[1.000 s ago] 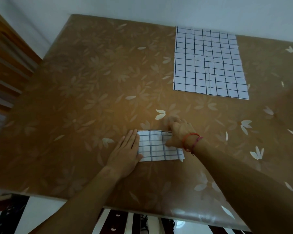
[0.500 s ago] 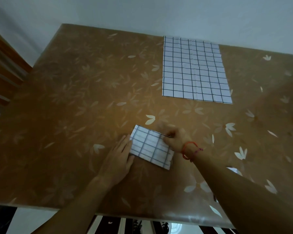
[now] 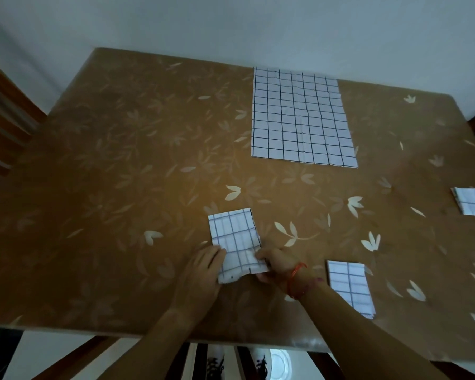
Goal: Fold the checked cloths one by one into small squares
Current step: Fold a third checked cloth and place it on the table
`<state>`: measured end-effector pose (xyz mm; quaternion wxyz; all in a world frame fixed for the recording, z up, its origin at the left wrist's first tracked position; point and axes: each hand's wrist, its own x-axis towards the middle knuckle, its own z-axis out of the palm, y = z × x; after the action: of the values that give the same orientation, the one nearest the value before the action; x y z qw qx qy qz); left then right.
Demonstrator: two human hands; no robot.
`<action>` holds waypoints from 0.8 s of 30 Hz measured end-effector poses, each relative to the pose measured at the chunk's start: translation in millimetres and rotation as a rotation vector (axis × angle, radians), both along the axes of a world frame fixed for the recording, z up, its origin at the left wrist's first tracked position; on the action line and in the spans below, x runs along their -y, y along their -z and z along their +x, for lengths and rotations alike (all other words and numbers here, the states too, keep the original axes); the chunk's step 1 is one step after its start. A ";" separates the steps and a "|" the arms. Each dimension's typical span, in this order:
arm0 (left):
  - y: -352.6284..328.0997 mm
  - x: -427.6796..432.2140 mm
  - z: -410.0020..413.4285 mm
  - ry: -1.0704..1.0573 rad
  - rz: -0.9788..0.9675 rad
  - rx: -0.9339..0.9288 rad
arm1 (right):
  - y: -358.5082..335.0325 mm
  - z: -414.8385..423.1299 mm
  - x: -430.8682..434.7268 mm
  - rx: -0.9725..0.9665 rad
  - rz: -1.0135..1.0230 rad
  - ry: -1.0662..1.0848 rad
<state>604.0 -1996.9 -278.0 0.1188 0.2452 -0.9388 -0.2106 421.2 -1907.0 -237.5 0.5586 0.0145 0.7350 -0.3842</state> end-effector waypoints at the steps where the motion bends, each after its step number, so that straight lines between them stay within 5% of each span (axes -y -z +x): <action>1: -1.0 -1.1 -0.2 -0.003 -0.017 -0.026 | 10.4 -0.2 -7.8 0.007 0.022 -0.004; 11: -3.9 -11.0 18.8 -0.010 -0.001 -0.002 | 104.4 -22.3 -87.9 -0.428 0.296 -0.563; 14: -5.2 -13.1 22.2 -0.023 0.037 -0.003 | 125.6 -18.8 -94.9 -0.823 0.062 -0.823; 16: -7.4 -13.0 22.7 -0.043 0.072 -0.017 | 26.7 6.8 -57.0 -1.128 -0.160 -0.939; 18: -8.8 -11.5 22.6 -0.064 0.108 -0.029 | 0.0 16.0 -44.1 -1.268 -0.337 -0.937; 24: -11.4 -5.2 17.4 -0.218 0.295 -0.070 | 7.9 10.5 -39.9 -1.142 -0.296 -0.839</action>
<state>621.4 -1991.7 -266.6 0.1361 0.3530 -0.8608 -0.3404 431.7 -1867.1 -245.4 0.1840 -0.5476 0.7961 -0.1804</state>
